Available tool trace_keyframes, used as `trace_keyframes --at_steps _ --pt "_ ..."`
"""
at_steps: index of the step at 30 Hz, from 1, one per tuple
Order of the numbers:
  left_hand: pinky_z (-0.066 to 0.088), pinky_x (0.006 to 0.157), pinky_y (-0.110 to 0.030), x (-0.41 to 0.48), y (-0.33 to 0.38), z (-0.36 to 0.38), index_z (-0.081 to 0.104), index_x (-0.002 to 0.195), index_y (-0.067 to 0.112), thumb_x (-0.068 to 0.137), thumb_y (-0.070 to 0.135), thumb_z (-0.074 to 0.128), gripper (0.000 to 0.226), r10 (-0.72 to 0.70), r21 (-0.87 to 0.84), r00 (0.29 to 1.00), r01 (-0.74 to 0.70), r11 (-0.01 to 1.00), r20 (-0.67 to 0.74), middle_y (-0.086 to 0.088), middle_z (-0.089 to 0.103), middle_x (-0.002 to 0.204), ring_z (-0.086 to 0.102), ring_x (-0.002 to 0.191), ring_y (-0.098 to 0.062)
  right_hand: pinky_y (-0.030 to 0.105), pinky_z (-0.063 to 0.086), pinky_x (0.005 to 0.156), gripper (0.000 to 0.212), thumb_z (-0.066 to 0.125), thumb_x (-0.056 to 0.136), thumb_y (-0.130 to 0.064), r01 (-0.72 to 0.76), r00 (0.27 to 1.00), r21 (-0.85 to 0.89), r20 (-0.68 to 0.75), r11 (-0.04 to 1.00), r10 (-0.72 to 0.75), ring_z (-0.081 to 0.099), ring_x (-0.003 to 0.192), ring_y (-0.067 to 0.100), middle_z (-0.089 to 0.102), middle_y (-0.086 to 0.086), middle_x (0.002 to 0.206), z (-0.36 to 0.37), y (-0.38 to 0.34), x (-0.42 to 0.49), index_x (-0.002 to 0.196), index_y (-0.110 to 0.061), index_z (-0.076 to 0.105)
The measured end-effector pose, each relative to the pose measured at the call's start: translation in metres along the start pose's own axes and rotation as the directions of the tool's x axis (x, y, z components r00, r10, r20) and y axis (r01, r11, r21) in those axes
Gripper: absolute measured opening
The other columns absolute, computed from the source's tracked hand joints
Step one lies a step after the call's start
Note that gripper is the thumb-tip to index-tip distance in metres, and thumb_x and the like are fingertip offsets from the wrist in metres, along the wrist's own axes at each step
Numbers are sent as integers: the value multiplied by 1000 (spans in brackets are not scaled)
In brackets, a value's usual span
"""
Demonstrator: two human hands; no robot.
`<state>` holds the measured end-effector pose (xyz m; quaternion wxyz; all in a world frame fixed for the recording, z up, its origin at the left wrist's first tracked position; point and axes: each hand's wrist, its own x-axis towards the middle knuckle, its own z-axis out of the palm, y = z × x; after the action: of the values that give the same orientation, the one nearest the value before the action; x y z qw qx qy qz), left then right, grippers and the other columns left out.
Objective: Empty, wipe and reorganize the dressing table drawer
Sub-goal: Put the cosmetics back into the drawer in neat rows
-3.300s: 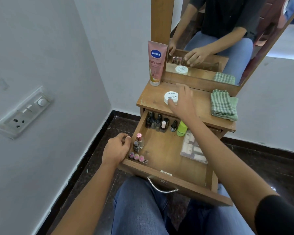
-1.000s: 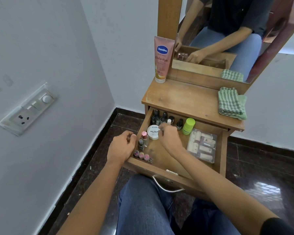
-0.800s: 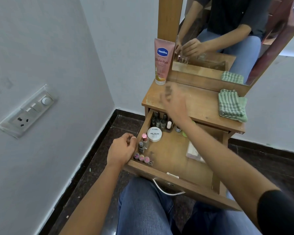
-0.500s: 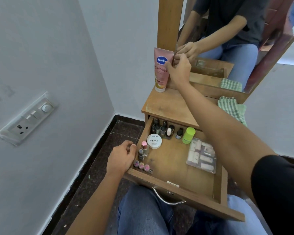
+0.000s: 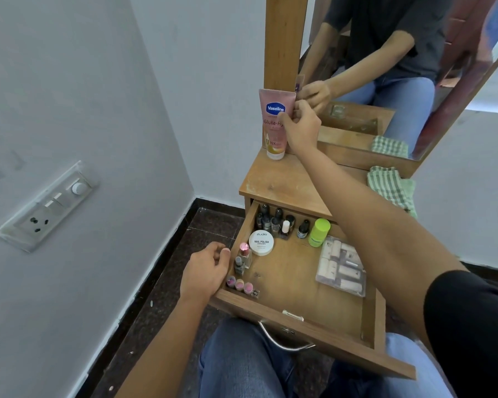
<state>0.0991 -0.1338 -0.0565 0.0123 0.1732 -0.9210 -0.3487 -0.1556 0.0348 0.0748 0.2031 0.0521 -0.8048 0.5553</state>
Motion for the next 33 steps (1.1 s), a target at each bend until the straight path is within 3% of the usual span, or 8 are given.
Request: trace_keyframes --at_steps 5,9,12,14,21,26,30,33 --pt "53 77 -33 -1 0 -1 63 115 22 99 38 47 28 3 4 1000 -3 1000 0 11 64 82 62 79 -7 25 53 69 11 60 90 -24 231 972 158 15 960 -236 61 84 13 64 3 95 -39 -11 -22 95 -18 52" --pt "53 76 -34 0 0 0 64 113 22 98 39 47 27 2 8 1000 -2 1000 0 9 64 83 62 80 -10 23 49 75 17 57 94 -16 193 914 273 299 943 -273 59 88 5 61 -3 97 -88 -21 -51 107 -6 52" --pt "52 75 -34 1 0 0 64 111 22 98 39 48 27 -1 9 1000 1 1000 0 9 64 82 61 79 -10 23 51 81 26 55 95 -6 107 759 192 618 976 -205 62 96 8 62 6 107 -116 -19 -78 116 9 51" --pt "51 75 -34 1 0 0 64 111 21 98 38 48 27 5 6 1000 -5 1000 -1 8 65 83 61 79 -10 23 53 82 26 57 94 -7 87 647 55 756 995 -99 65 99 10 65 7 111 -127 -10 -101 117 5 54" --pt "46 71 -32 0 -1 1 65 110 21 98 38 47 27 8 -7 1000 -8 1000 -13 6 66 81 61 78 -11 20 50 66 6 54 95 -16 339 265 -298 940 892 213 62 86 12 63 1 96 -117 50 -175 95 -11 54" --pt "44 74 -31 -1 0 1 64 111 20 99 37 47 27 13 -11 1000 -13 1000 -10 6 64 83 60 80 -11 33 51 68 16 56 94 -19 344 192 -396 917 851 349 64 80 14 68 8 95 -109 80 -198 96 -2 56" --pt "46 76 -33 -1 -1 1 64 111 20 99 38 47 28 9 -9 1000 -9 1000 -4 5 66 87 61 83 -14 19 35 58 14 59 93 -16 331 193 -420 907 845 376 50 68 6 58 -3 81 -106 83 -206 83 -11 49" --pt "48 78 -33 0 -1 2 64 111 20 99 38 46 28 4 -5 1000 -4 1000 3 3 66 89 62 84 -14 16 34 63 11 61 91 -16 341 215 -435 899 833 381 49 75 1 58 -5 92 -107 86 -208 88 -18 51"
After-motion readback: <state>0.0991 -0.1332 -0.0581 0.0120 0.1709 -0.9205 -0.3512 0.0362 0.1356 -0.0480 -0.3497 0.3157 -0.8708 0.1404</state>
